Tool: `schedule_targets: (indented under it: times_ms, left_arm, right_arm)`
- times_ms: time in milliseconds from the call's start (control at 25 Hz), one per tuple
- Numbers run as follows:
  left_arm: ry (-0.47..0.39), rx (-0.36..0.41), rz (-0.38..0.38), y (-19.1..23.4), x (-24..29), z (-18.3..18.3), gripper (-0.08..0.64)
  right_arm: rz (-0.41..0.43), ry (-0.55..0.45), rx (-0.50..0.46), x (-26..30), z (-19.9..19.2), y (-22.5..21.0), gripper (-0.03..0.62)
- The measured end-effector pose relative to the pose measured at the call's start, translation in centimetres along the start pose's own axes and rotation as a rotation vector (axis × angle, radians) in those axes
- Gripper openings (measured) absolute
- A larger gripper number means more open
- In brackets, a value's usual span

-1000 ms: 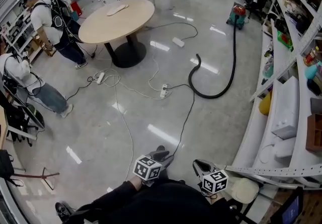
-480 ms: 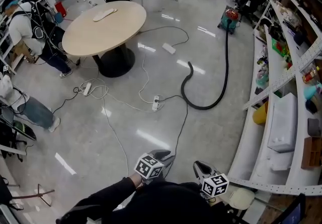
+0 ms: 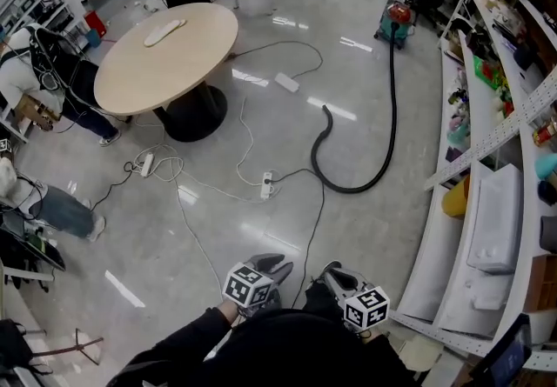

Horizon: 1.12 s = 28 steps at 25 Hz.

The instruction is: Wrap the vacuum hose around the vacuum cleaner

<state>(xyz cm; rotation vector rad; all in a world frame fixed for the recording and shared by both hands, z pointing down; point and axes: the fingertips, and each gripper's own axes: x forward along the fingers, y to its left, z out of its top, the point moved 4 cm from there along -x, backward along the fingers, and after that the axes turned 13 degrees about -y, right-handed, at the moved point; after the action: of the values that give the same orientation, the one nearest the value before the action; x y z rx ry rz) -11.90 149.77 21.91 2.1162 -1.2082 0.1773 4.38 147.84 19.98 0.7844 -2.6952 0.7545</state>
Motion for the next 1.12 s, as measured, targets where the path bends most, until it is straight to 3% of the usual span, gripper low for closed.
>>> schedule_targets:
  times_ms: [200,400,640,840,1120]
  left_arm:
    - [-0.034,0.008,0.092,-0.6,5.2,4.1,0.137]
    - [-0.088,0.024,0.162,-1.4,10.5,8.6,0.137]
    - [-0.048,0.017,0.183,-1.8,15.0,9.8,0.137]
    - [-0.014,0.017,0.182,0.8,18.3,11.6,0.137]
    - [0.021,0.016,0.072,6.9,24.9,16.6,0.137]
  right_arm:
    - [0.139,0.003,-0.096,2.9,5.4,-6.1,0.034]
    - [0.196,0.007,-0.118,3.4,9.3,-12.8,0.034]
    - [0.17,0.025,-0.058,4.4,10.4,-18.9,0.034]
    - [0.162,0.037,-0.028,7.1,11.4,-21.7,0.034]
    - [0.055,0.05,-0.006,12.2,14.7,-26.4,0.034]
